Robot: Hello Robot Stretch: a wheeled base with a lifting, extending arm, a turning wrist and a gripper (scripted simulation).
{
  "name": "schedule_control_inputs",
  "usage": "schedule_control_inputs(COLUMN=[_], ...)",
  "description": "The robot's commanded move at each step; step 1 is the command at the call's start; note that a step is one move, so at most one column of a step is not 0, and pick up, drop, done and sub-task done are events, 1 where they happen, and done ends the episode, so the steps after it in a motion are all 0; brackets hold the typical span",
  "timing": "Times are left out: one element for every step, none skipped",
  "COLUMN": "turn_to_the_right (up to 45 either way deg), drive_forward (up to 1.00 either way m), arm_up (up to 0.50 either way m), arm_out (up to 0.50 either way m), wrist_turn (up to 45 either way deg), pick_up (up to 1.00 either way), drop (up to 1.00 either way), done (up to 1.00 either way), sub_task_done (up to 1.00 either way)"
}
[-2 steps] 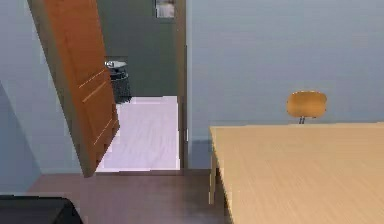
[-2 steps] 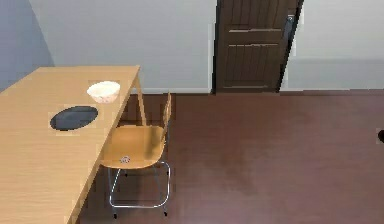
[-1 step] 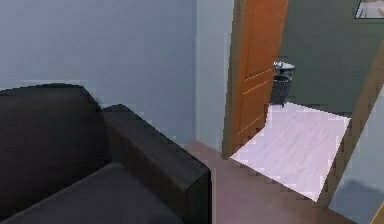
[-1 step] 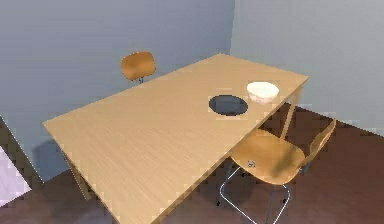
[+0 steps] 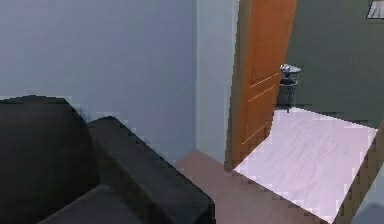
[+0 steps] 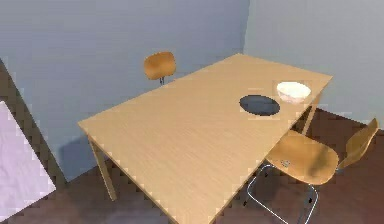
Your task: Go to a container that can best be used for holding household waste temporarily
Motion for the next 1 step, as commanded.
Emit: schedule_control_inputs(turn_to_the_right=[45.0], drive_forward=[0.00], arm_up=[0.00], arm_out=[0.00], wrist_turn=[0.0], pick_up=[0.00], drop=[0.00], done=[0.00], sub_task_done=[0.00])
